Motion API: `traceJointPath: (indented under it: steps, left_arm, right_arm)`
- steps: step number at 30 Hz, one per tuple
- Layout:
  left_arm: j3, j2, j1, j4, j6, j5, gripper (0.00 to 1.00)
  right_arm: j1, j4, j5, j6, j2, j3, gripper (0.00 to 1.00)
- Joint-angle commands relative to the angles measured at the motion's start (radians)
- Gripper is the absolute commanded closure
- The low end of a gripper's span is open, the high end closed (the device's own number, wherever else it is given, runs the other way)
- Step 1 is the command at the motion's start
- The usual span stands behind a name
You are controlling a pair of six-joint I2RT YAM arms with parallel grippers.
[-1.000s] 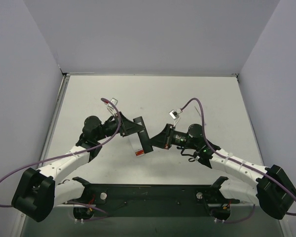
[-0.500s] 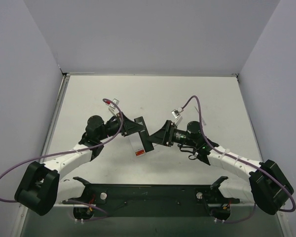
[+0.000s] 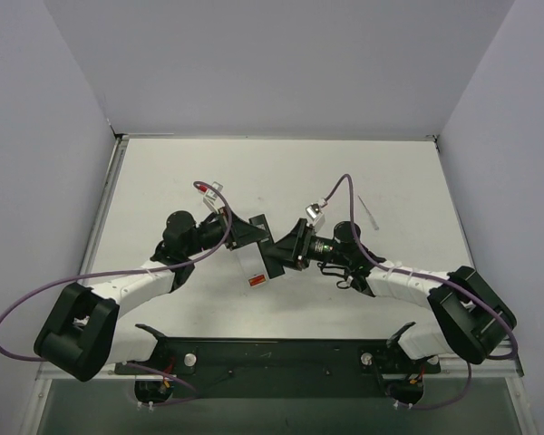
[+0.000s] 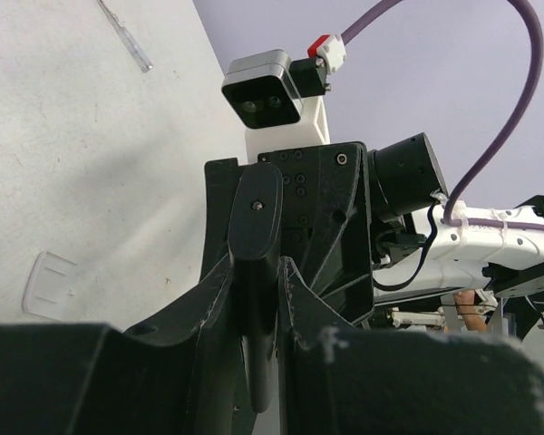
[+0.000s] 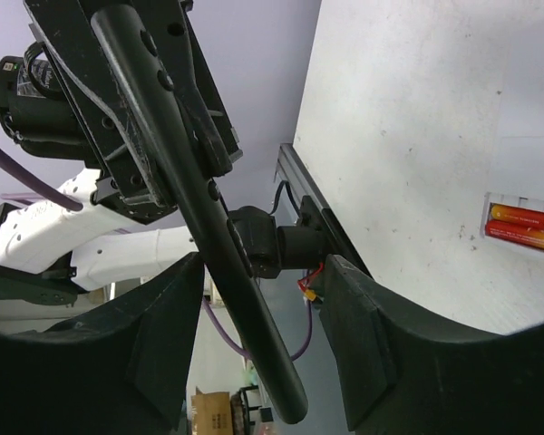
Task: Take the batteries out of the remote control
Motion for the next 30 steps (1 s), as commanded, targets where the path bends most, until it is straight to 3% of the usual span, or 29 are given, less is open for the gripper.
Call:
traceJointPath:
  steps: [1,4,12,22,28,30]
  left_arm:
    - [0.021,0.002,-0.004,0.091,0.013,0.011,1.00]
    - [0.022,0.003,-0.004,0.089,0.018,0.013,1.00]
    - [0.019,-0.006,-0.003,0.074,0.027,-0.008,1.00]
    - [0.033,0.007,0.005,0.051,0.036,-0.088,1.00]
    - [0.061,0.031,0.008,0.022,0.055,-0.114,1.00]
    - [0.073,0.040,0.008,0.015,0.065,-0.121,1.00]
  right_arm:
    - [0.000,0.169,-0.008,0.069,0.019,0.023,0.47]
    - [0.000,0.166,0.007,0.070,0.015,0.020,0.45]
    - [0.000,0.130,0.026,0.070,0.004,-0.012,0.75]
    - [0.017,0.101,0.035,0.069,0.018,-0.099,0.78]
    - [0.030,0.078,0.019,0.057,0.050,-0.121,0.90]
    - [0.031,0.081,0.015,0.054,0.055,-0.127,0.90]
